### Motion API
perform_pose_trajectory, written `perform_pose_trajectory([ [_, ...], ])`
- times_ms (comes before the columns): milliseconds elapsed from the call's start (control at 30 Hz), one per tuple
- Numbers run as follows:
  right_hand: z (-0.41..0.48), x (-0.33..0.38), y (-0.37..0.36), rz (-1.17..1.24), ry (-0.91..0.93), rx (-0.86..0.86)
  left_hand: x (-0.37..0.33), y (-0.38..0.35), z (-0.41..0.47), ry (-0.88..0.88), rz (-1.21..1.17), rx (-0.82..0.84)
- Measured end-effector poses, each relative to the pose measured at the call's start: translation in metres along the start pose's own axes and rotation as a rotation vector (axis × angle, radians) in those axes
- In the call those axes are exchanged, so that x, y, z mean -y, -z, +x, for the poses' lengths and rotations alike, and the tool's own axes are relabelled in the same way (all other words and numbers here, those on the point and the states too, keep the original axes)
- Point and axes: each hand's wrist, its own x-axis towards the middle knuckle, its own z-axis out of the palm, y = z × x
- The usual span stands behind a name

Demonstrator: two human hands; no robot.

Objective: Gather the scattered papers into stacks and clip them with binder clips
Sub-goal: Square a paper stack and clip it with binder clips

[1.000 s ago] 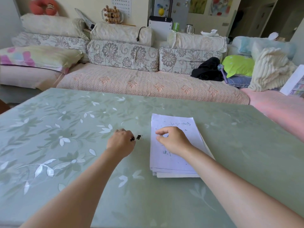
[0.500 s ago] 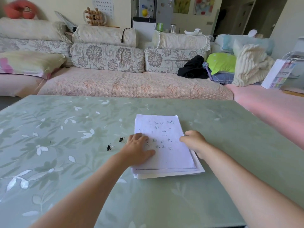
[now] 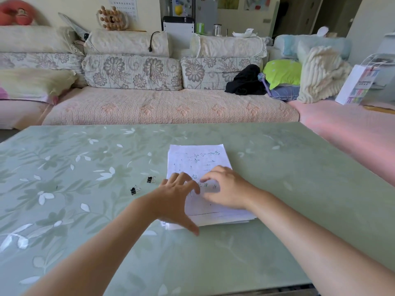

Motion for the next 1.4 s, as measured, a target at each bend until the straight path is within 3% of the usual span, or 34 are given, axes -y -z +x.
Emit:
perform_pose_trajectory([
  [67,-0.008,0.008,-0.006,-0.069,0.072,0.098,0.002,-0.005,-0.007,-0.038,0.034,0.002],
  [133,-0.015,0.010,-0.013,-0.171,0.118,0.125,0.006,-0.009,-0.011,-0.086,0.064,-0.125],
  [233,-0.019,0.006,-0.023,-0.330,0.170,0.067,0.012,-0.011,-0.013,-0.105,0.060,-0.209],
  [500,-0.021,0.009,-0.029,-0.442,0.297,-0.041,0.006,-0.021,-0.014,-0.257,0.244,-0.361],
  [600,-0.019,0.013,-0.032,-0.513,0.355,-0.069,0.010,-0.019,-0.013,-0.243,0.183,-0.376],
  [767,-0.013,0.014,-0.029,-0.509,0.365,-0.058,0.020,-0.010,-0.020,-0.231,0.072,-0.239],
  [900,-0.014,0.012,-0.022,-0.457,0.323,-0.059,0.014,-0.012,-0.016,-0.267,0.075,-0.382],
  [1033,-0.013,0.014,-0.022,-0.482,0.274,-0.018,0.018,-0.001,-0.015,-0.190,-0.044,-0.368],
  [1133,-0.009,0.011,-0.023,-0.430,0.224,-0.088,0.018,0.004,-0.017,-0.029,-0.266,-0.369],
  [1200,-0.008,0.008,-0.022,-0.402,0.203,-0.175,0.014,0.015,-0.021,0.191,-0.681,-0.379],
  [1300,-0.012,0.002,-0.022,-0.317,0.224,-0.309,0.018,0.025,-0.013,0.600,-1.499,-0.433],
  [1400,-0.013,0.000,-0.030,-0.349,0.283,-0.341,0.020,0.024,-0.003,0.804,-1.866,-0.239],
])
